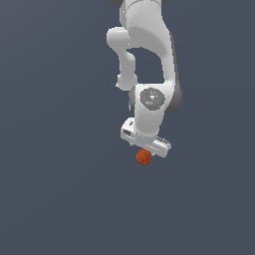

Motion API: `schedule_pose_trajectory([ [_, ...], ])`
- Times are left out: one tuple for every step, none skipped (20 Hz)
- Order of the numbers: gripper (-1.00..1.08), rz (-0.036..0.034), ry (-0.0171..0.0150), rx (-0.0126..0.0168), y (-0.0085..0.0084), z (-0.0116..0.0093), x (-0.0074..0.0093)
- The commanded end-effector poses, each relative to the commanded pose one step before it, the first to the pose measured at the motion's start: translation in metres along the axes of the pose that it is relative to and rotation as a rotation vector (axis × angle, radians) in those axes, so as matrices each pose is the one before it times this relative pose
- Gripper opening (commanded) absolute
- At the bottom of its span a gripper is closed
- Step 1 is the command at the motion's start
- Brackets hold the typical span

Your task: Pick up the object and move it to a goal position.

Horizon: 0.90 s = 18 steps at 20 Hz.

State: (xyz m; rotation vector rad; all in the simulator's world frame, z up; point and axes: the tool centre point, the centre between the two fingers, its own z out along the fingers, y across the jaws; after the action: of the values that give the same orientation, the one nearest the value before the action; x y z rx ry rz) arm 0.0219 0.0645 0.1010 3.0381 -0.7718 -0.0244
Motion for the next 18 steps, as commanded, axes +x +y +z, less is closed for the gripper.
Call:
schedule_pose_trajectory([
  [1.00,0.03542,0.00517,0.00408,-0.00576,0.00141,-0.00001],
  [1.00,0.01070,0.00150,0.00130,-0.00186,0.00047,-0.00016],
  [1.00,0.00959,0.00133,0.00118,-0.00166,0.00043,-0.00017],
  [1.00,0.00844,0.00116,0.00105,-0.00147,0.00038,-0.00017],
  [1.00,0.00734,0.00100,0.00092,-0.00126,0.00033,-0.00015],
  [1.00,0.00617,0.00084,0.00078,-0.00108,0.00028,-0.00016],
  [1.00,0.00508,0.00068,0.00065,-0.00087,0.00023,-0.00012],
  [1.00,0.00393,0.00053,0.00050,-0.00069,0.00018,-0.00011],
  [1.00,0.00284,0.00038,0.00037,-0.00047,0.00012,-0.00007],
  [1.00,0.00166,0.00022,0.00021,-0.00030,0.00008,-0.00006],
  [1.00,0.00048,0.00006,0.00006,-0.00014,0.00004,-0.00005],
  [1.00,-0.00401,-0.00063,-0.00047,0.00044,-0.00009,-0.00010],
  [1.00,0.00000,0.00000,0.00000,-0.00002,0.00042,-0.00002],
  [1.00,0.00000,0.00000,0.00000,-0.00005,0.00125,-0.00006],
  [1.00,0.00000,0.00000,0.00000,-0.00007,0.00208,-0.00010],
  [1.00,0.00048,0.00007,0.00005,0.00014,0.00284,0.00005],
  [1.00,0.00048,0.00007,0.00005,0.00013,0.00366,-0.00001],
  [1.00,0.00048,0.00007,0.00005,0.00011,0.00446,-0.00006],
])
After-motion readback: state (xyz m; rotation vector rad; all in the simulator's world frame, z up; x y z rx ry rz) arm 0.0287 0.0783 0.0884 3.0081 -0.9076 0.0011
